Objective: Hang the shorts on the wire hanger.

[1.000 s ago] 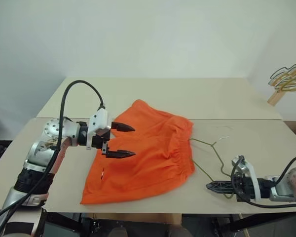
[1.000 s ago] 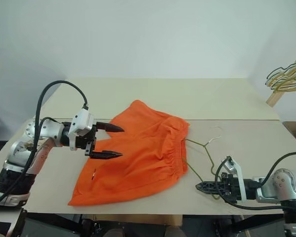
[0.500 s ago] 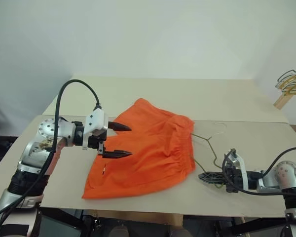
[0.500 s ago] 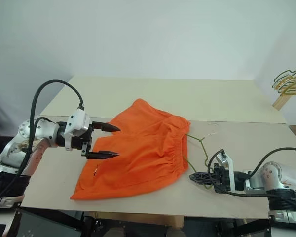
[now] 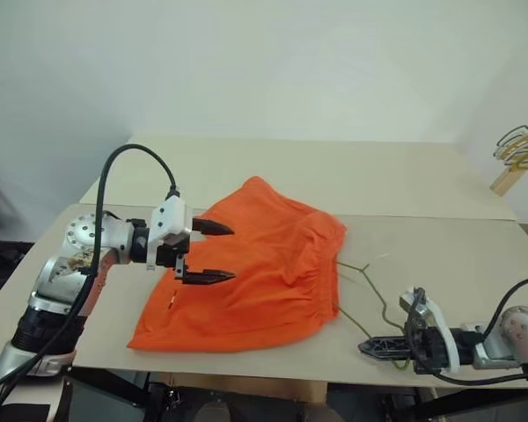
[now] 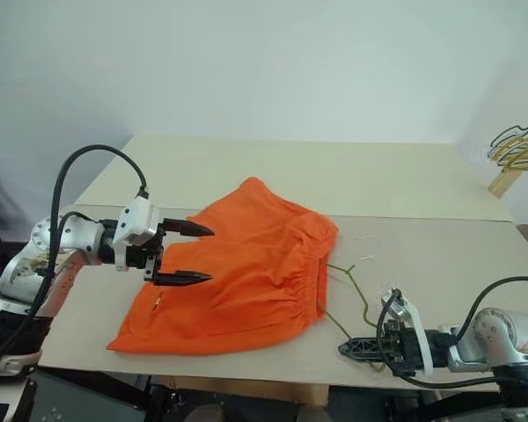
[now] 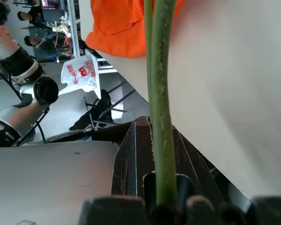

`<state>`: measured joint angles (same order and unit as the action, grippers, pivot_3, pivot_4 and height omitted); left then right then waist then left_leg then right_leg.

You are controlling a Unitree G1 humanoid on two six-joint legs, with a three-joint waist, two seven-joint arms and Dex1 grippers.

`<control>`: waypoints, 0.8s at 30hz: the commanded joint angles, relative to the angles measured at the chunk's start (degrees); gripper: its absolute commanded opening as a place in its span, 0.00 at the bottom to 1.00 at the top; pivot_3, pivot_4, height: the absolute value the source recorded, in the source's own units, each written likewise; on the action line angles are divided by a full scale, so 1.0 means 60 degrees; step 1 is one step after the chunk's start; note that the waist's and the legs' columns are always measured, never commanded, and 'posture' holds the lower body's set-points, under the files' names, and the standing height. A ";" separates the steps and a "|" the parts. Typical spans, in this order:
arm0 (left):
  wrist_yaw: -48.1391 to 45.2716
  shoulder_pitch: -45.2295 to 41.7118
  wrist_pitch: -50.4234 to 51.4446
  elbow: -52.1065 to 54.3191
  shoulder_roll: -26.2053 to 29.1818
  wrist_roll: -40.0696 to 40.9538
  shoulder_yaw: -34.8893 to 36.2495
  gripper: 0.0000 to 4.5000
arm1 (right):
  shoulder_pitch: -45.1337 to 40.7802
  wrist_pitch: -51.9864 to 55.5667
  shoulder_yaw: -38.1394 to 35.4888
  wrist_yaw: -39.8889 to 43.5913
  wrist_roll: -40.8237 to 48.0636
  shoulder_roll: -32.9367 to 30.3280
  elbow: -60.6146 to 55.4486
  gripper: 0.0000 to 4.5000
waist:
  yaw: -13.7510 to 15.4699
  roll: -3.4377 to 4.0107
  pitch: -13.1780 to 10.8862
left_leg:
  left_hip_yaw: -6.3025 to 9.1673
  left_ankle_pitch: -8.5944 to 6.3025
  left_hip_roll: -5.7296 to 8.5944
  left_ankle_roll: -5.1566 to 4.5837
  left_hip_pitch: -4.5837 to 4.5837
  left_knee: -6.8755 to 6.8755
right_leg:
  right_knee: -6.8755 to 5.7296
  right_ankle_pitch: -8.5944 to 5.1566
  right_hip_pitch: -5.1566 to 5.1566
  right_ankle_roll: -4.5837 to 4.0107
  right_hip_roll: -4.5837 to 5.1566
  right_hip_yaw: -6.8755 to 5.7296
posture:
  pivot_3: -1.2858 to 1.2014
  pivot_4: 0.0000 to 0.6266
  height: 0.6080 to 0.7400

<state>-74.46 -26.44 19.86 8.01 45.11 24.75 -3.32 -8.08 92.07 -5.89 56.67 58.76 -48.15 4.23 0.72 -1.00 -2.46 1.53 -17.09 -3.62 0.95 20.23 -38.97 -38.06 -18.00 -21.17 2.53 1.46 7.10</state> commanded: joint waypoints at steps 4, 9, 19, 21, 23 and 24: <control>-0.0090 -0.0285 -0.0167 -0.0087 0.0001 -0.0008 0.0068 0.99 | -0.1544 -0.0123 -0.1762 -0.1707 -0.0632 0.1475 0.2013 0.00 | -0.0038 -0.0001 0.0006 | -0.0001 0.0000 -0.0002 0.0001 0.0002 0.0003 | 0.0004 0.0001 -0.0004 -0.0003 -0.0005 0.0001 | 0.55 0.00 1.00; -0.0131 -0.0045 -0.0055 0.0077 -0.0040 -0.0044 -0.0143 0.99 | -0.1948 -0.0373 -0.2059 -0.2474 -0.1118 0.2241 0.2557 0.00 | 0.0004 -0.0028 0.0024 | 0.0001 0.0000 -0.0004 0.0001 0.0013 0.0009 | 0.0012 0.0001 -0.0012 -0.0005 -0.0002 -0.0005 | 0.55 0.00 1.00; 0.0106 0.0128 -0.0211 0.0080 -0.0339 -0.0333 -0.0478 0.99 | -0.2062 -0.0383 -0.2611 -0.2886 -0.1306 0.2760 0.2392 0.00 | -0.0117 -0.0077 0.0072 | 0.0003 0.0001 -0.0031 0.0002 -0.0006 0.0012 | 0.0000 0.0004 0.0000 -0.0020 -0.0030 -0.0005 | 0.55 0.00 1.00; 0.0124 0.0124 -0.0263 0.0035 -0.0365 -0.0368 -0.0505 0.99 | -0.2245 -0.0385 -0.2690 -0.3005 -0.1391 0.2851 0.2572 0.00 | -0.0150 -0.0078 0.0073 | 0.0000 0.0001 -0.0029 0.0002 -0.0006 0.0010 | 0.0000 0.0005 0.0000 -0.0020 -0.0027 -0.0003 | 0.55 0.00 1.00; 0.0166 0.0156 -0.0263 0.0119 -0.0416 -0.0353 -0.0535 0.99 | -0.2280 -0.0186 -0.2502 -0.2930 -0.1367 0.2869 0.2390 0.00 | -0.0162 -0.0077 0.0075 | -0.0002 0.0001 -0.0029 0.0002 -0.0007 0.0008 | -0.0001 0.0006 0.0002 -0.0020 -0.0027 -0.0002 | 0.55 0.00 1.00; 0.0178 0.0169 -0.0253 0.0161 -0.0431 -0.0336 -0.0539 0.99 | -0.2291 -0.0149 -0.2473 -0.2927 -0.1376 0.2885 0.2350 0.00 | -0.0161 -0.0077 0.0075 | -0.0001 0.0001 -0.0029 0.0002 -0.0007 0.0009 | -0.0001 0.0005 0.0002 -0.0020 -0.0027 -0.0003 | 0.55 0.00 1.00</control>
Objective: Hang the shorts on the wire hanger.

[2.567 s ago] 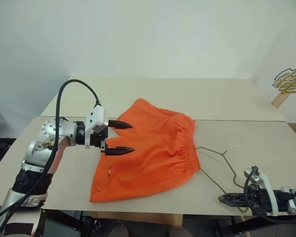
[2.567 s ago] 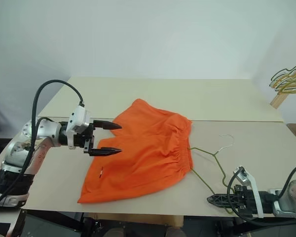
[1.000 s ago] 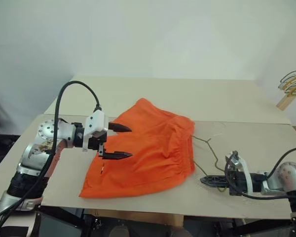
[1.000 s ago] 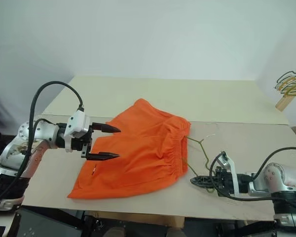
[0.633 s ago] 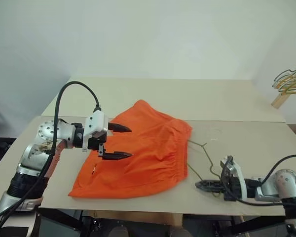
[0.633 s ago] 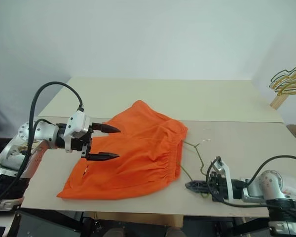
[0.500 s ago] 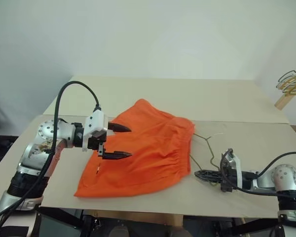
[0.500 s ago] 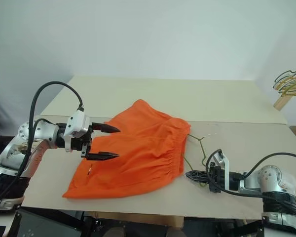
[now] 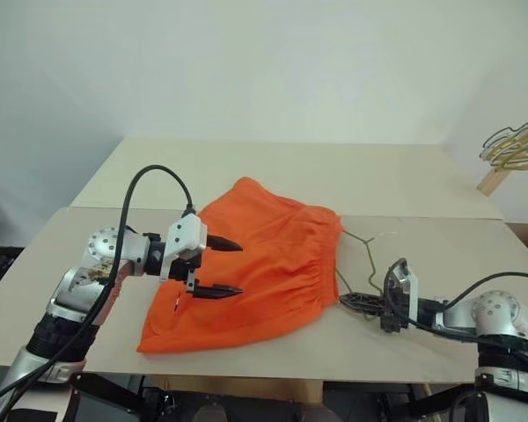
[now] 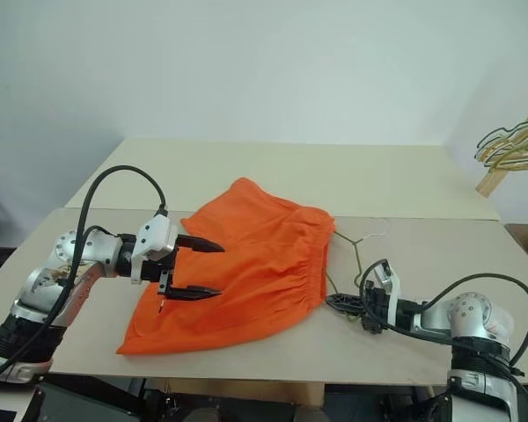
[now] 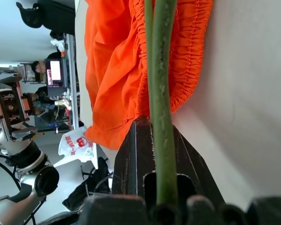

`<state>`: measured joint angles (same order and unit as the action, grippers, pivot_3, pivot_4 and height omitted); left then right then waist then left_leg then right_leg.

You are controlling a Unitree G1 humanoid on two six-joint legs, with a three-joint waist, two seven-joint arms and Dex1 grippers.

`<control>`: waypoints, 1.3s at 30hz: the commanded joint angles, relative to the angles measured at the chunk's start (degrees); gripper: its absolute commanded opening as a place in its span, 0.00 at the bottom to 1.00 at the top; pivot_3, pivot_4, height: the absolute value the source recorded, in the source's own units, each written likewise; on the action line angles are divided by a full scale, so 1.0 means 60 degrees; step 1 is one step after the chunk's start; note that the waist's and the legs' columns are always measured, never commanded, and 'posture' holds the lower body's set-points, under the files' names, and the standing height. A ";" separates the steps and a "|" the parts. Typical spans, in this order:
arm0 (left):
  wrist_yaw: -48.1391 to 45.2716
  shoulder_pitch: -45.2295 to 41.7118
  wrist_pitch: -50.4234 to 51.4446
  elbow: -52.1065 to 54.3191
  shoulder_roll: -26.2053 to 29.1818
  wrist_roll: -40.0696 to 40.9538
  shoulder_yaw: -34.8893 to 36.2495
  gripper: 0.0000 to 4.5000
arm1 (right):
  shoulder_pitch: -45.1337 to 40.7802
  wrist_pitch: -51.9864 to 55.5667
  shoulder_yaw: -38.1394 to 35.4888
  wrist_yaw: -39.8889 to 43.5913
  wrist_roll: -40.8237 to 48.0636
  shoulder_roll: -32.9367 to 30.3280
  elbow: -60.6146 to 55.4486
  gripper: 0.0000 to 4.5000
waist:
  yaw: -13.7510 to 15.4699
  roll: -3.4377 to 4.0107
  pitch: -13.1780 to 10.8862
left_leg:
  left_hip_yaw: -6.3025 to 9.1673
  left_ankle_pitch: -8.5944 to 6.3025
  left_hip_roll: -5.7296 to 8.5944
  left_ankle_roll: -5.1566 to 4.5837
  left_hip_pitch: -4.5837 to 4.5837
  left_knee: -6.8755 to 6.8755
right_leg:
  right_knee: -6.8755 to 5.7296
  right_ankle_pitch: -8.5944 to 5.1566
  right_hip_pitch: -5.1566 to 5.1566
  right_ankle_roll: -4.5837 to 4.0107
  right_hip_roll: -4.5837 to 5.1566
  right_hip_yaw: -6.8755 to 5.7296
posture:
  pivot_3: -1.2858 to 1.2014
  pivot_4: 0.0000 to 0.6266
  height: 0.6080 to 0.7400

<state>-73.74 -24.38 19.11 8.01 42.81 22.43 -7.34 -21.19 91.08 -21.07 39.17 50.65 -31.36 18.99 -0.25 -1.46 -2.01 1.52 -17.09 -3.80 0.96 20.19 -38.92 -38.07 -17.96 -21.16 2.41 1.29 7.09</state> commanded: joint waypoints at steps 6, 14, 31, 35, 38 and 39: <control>-0.0012 -0.0133 -0.0189 0.0166 -0.0003 0.0068 0.0189 0.99 | -0.0887 0.0062 -0.0001 -0.0327 -0.0490 0.0230 0.1047 0.00 | -0.0118 0.0001 0.0001 | -0.0001 0.0000 0.0000 0.0000 0.0000 0.0000 | 0.0000 0.0001 -0.0001 0.0000 0.0000 0.0001 | 0.55 0.00 1.00; -0.0004 -0.0082 -0.0193 0.0293 0.0133 0.0117 0.0348 0.99 | -0.1574 -0.0246 -0.0269 -0.0519 -0.1033 0.0599 0.2557 0.00 | -0.0136 -0.0025 0.0022 | 0.0001 0.0000 -0.0001 0.0000 -0.0003 0.0005 | 0.0000 0.0001 -0.0001 -0.0002 -0.0001 0.0001 | 0.56 0.00 1.00; -0.0023 -0.0020 -0.0201 0.0360 0.0235 0.0122 0.0410 0.99 | -0.0534 -0.1852 -0.0800 -0.0547 -0.0815 0.1114 -0.1023 0.00 | -0.0077 -0.0040 0.0052 | 0.0002 0.0000 -0.0002 0.0001 0.0003 0.0010 | 0.0002 0.0001 -0.0005 -0.0002 0.0000 -0.0002 | 0.55 0.00 1.00; -0.0068 -0.0128 -0.0293 0.0196 0.0177 0.0052 0.0332 0.99 | -0.0017 -0.2836 0.0309 -0.0370 -0.1268 0.0674 -0.2481 0.00 | -0.0076 0.0030 0.0013 | 0.0000 0.0000 0.0000 0.0000 0.0018 0.0011 | 0.0003 0.0001 -0.0021 -0.0001 0.0002 0.0000 | 0.55 0.00 1.00; -0.0133 -0.0316 -0.0369 -0.0006 0.0121 -0.0007 0.0273 0.99 | 0.0220 -0.3960 0.1293 0.0029 -0.1814 0.0229 -0.3328 0.00 | -0.0082 0.0053 0.0004 | -0.0001 0.0000 0.0000 0.0000 0.0019 0.0011 | 0.0003 0.0001 -0.0024 -0.0001 0.0002 0.0000 | 0.54 0.00 1.00; -0.0163 -0.0387 -0.0401 -0.0090 0.0107 -0.0030 0.0258 0.99 | 0.0264 -0.4374 0.1564 0.0090 -0.2028 0.0125 -0.3586 0.00 | -0.0085 0.0056 0.0002 | -0.0001 0.0000 -0.0001 0.0000 0.0018 0.0011 | 0.0003 0.0000 -0.0024 -0.0002 0.0001 0.0000 | 0.54 0.00 1.00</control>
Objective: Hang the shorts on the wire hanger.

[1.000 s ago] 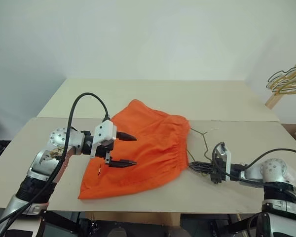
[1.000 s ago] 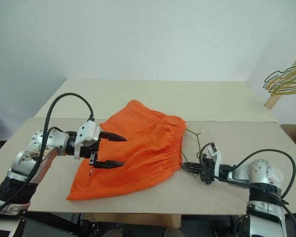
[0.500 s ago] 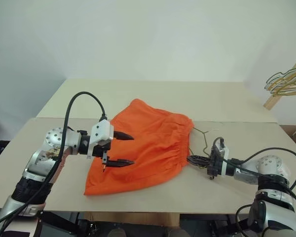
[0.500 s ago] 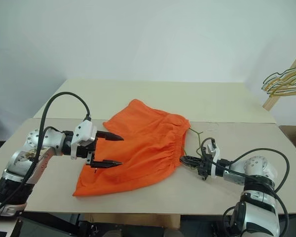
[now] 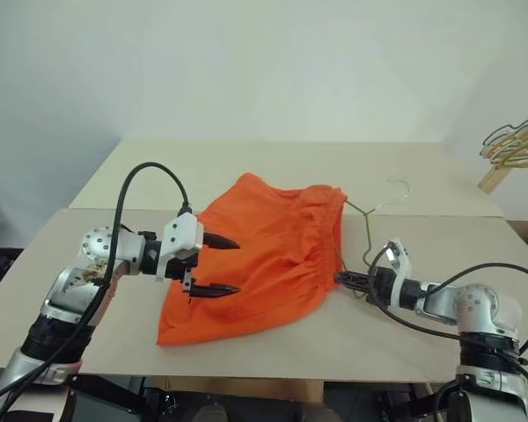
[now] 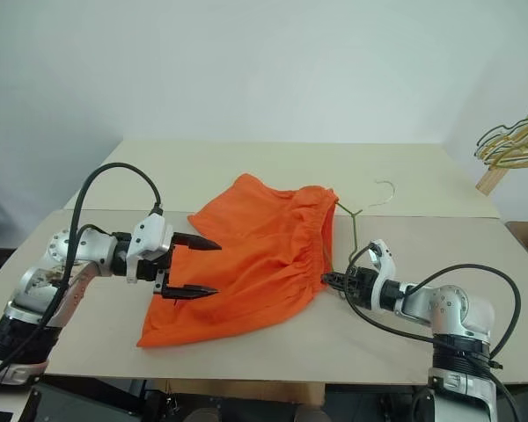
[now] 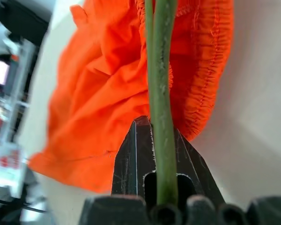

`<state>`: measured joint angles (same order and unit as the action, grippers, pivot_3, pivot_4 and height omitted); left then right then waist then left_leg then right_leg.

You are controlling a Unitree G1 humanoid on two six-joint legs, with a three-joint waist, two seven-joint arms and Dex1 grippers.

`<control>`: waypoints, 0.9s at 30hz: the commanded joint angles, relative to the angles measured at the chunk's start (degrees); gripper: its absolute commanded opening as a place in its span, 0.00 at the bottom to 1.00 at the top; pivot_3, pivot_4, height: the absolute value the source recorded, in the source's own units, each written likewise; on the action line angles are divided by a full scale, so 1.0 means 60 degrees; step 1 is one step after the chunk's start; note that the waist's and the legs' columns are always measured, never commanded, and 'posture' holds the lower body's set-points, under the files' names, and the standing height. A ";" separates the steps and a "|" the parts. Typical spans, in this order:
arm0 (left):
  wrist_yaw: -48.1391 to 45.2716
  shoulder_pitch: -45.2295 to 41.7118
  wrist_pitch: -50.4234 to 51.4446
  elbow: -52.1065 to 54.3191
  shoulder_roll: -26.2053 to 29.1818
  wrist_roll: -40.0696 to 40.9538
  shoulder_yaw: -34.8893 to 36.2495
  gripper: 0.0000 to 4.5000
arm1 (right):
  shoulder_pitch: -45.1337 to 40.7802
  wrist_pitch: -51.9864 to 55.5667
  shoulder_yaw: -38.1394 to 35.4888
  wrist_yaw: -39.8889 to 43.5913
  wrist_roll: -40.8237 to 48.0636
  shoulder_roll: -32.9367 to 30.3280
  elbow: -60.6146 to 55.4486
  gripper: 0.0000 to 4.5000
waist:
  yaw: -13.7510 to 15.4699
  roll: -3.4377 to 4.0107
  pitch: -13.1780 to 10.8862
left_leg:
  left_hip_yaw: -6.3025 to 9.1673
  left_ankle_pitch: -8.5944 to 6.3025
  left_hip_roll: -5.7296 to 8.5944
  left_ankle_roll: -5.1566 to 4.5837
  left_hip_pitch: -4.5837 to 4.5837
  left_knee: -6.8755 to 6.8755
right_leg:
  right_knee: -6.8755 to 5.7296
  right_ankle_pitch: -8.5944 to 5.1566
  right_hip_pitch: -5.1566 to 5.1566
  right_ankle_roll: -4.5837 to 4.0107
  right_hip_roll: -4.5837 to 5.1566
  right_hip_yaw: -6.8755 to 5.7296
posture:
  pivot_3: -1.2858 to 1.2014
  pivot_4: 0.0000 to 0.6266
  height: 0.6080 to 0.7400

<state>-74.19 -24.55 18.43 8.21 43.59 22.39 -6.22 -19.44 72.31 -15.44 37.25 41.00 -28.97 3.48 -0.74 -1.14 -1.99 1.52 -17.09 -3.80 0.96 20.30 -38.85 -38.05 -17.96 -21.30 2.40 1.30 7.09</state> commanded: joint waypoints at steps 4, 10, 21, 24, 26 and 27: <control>-0.0276 -0.0746 -0.0581 -0.0616 -0.0030 -0.0177 0.0029 0.99 | 0.0286 -0.3898 0.2068 0.0578 -0.2176 -0.0854 -0.1987 0.00 | -0.0046 0.0012 -0.0007 | -0.0002 0.0000 0.0000 0.0000 0.0000 -0.0002 | 0.0002 -0.0001 0.0000 0.0001 0.0000 0.0001 | 0.53 0.00 1.00; -0.0632 -0.1834 -0.1346 -0.1970 0.0100 -0.0592 0.0128 0.99 | 0.0786 -0.7608 0.3479 0.1150 -0.4530 -0.1937 -0.2708 0.00 | -0.0020 0.0015 -0.0011 | -0.0003 0.0000 0.0003 0.0000 0.0014 -0.0003 | 0.0008 -0.0001 -0.0011 0.0001 0.0001 0.0000 | 0.52 0.00 1.00; -0.2479 -0.4938 -0.3111 -0.5187 0.0064 -0.1120 -0.0140 0.99 | 0.0863 -1.0286 0.3945 0.2426 -0.6203 -0.3476 -0.3432 0.00 | -0.0110 0.0017 -0.0013 | -0.0003 0.0000 0.0007 0.0000 0.0014 -0.0010 | 0.0011 -0.0002 -0.0008 -0.0002 0.0001 -0.0001 | 0.51 0.00 1.00; -0.2985 -0.5304 -0.3226 -0.5526 0.0045 -0.0957 -0.0505 0.99 | 0.0767 -1.0434 0.3961 0.2404 -0.6501 -0.3498 -0.3419 0.00 | -0.0175 0.0017 -0.0013 | -0.0003 0.0000 0.0006 0.0000 0.0011 -0.0012 | 0.0007 -0.0003 -0.0007 -0.0004 0.0000 -0.0002 | 0.50 0.00 1.00; -0.3051 -0.5455 -0.3177 -0.5538 0.0212 -0.0560 -0.1143 0.99 | 0.0729 -1.0510 0.4009 0.2413 -0.6701 -0.3492 -0.3423 0.00 | -0.0262 0.0017 -0.0013 | -0.0002 0.0000 0.0006 0.0000 0.0011 -0.0012 | 0.0006 -0.0004 -0.0006 -0.0004 0.0000 -0.0002 | 0.50 0.00 1.00; -0.3052 -0.5526 -0.3095 -0.5482 0.0330 -0.0250 -0.1557 0.99 | 0.0713 -1.0427 0.4015 0.2416 -0.6726 -0.3445 -0.3434 0.00 | -0.0295 0.0017 -0.0013 | -0.0002 0.0000 0.0006 0.0000 0.0011 -0.0013 | 0.0005 -0.0004 -0.0005 -0.0004 0.0001 -0.0001 | 0.50 0.00 1.00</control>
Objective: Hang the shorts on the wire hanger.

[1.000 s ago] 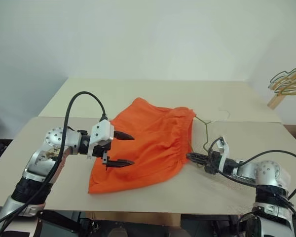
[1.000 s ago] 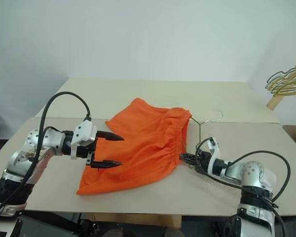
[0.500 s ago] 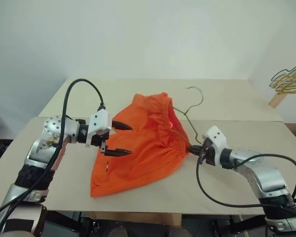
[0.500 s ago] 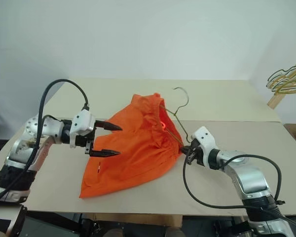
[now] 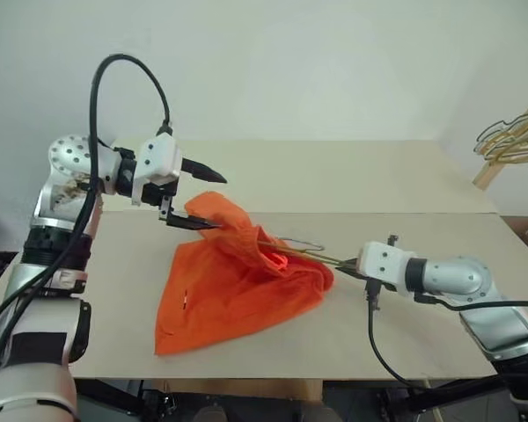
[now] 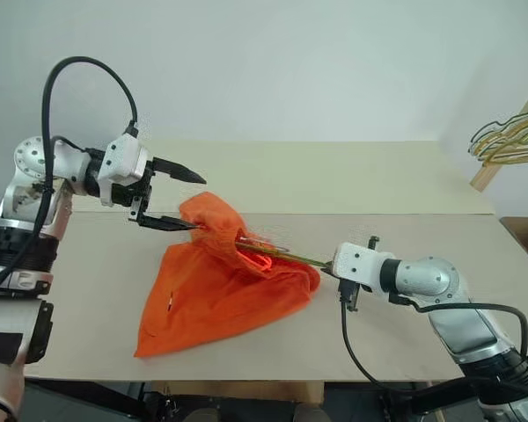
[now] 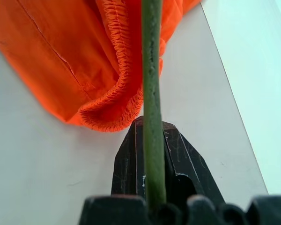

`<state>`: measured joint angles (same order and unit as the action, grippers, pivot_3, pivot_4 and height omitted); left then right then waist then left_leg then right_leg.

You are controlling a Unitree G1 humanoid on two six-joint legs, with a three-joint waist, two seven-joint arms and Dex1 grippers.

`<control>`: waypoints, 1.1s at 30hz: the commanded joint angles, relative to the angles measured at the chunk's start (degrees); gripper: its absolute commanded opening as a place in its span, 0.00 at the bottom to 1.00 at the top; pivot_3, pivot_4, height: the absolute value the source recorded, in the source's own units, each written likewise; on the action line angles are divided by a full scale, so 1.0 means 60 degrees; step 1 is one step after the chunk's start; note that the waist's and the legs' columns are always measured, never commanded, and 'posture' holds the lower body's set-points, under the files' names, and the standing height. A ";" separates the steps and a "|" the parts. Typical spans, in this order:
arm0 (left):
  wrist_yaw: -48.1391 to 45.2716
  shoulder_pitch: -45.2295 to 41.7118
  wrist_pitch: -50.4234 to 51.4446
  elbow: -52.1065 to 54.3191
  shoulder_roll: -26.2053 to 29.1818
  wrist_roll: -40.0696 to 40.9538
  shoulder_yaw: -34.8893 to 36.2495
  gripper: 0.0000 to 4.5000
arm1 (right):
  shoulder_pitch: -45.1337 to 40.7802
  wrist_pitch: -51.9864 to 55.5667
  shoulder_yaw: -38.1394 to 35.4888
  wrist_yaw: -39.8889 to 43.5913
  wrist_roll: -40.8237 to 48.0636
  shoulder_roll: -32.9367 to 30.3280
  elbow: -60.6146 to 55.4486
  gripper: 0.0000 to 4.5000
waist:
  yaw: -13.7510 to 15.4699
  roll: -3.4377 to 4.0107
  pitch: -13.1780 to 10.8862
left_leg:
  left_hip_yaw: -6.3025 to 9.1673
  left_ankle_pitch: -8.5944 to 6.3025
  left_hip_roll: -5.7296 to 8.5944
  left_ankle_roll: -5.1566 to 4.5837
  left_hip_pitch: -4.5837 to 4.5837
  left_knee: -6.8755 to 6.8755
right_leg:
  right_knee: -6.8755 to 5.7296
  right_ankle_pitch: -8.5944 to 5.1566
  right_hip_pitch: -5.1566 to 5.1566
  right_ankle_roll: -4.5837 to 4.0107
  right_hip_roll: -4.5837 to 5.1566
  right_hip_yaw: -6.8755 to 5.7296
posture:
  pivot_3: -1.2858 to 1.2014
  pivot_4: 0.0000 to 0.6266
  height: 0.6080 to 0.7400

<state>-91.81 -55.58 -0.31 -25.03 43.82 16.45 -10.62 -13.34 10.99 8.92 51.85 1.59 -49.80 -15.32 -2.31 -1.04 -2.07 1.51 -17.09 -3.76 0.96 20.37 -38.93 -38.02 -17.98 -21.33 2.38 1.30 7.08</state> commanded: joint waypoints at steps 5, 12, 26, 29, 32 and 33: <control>-0.0115 -0.0616 -0.0157 0.0368 0.0929 0.1860 -0.2970 0.99 | -0.0380 -0.0065 -0.0002 0.0076 -0.0293 0.0074 -0.0321 0.00 | -0.0211 0.0003 -0.0002 | 0.0002 0.0000 -0.0002 0.0000 0.0001 0.0000 | -0.0002 0.0000 -0.0001 0.0000 0.0000 0.0004 | 0.49 0.00 1.00; -0.0115 -0.1071 -0.1517 -0.1074 0.0076 0.0964 -0.3796 0.99 | -0.0557 0.1115 -0.0102 0.0491 0.0030 -0.0089 -0.0936 0.00 | -0.0308 0.0004 -0.0003 | 0.0003 0.0000 -0.0001 -0.0001 -0.0004 -0.0005 | -0.0003 0.0000 0.0004 0.0000 -0.0002 0.0000 | 0.48 0.00 1.00; -0.0115 -0.0523 -0.2001 -0.0634 0.0536 0.0773 -0.3991 0.99 | -0.1289 0.4475 -0.0224 0.1138 0.1115 -0.0277 -0.1862 0.00 | -0.0569 0.0009 -0.0007 | 0.0005 -0.0001 -0.0002 -0.0003 -0.0001 -0.0006 | -0.0005 -0.0002 0.0002 0.0002 0.0000 0.0004 | 0.48 0.00 1.00; -0.0082 -0.0468 -0.2237 -0.0918 0.0242 0.0030 -0.3630 0.87 | -0.1406 0.4623 -0.0148 0.1167 0.1180 -0.0362 -0.1901 0.00 | -0.0552 0.0009 -0.0007 | 0.0010 -0.0001 -0.0003 -0.0003 -0.0003 -0.0009 | -0.0008 -0.0002 0.0003 0.0002 -0.0001 -0.0001 | 0.49 0.00 1.00; 0.0361 -0.0456 -0.2297 -0.1138 -0.0178 -0.0705 -0.3240 0.68 | -0.1474 0.4721 -0.0097 0.1191 0.1250 -0.0440 -0.1919 0.00 | -0.0514 0.0009 -0.0007 | 0.0012 -0.0001 -0.0001 -0.0002 0.0000 -0.0011 | -0.0006 -0.0002 0.0005 0.0002 0.0000 -0.0005 | 0.49 0.00 1.00; 0.0447 -0.0445 -0.2285 -0.1173 -0.0284 -0.0866 -0.3139 0.60 | -0.1500 0.4770 -0.0081 0.1208 0.1262 -0.0469 -0.1931 0.00 | -0.0523 0.0009 -0.0007 | 0.0011 -0.0001 -0.0001 -0.0002 0.0001 -0.0011 | -0.0005 -0.0002 0.0005 0.0002 0.0001 -0.0004 | 0.49 0.00 1.00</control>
<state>-90.18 -57.94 -13.63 -32.14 42.44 12.74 -31.64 -20.71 39.32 9.90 58.93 8.18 -51.78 -24.94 -5.45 -0.99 -2.11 1.57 -17.09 -3.77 0.94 20.38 -38.99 -38.04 -18.00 -21.31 2.39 1.31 7.07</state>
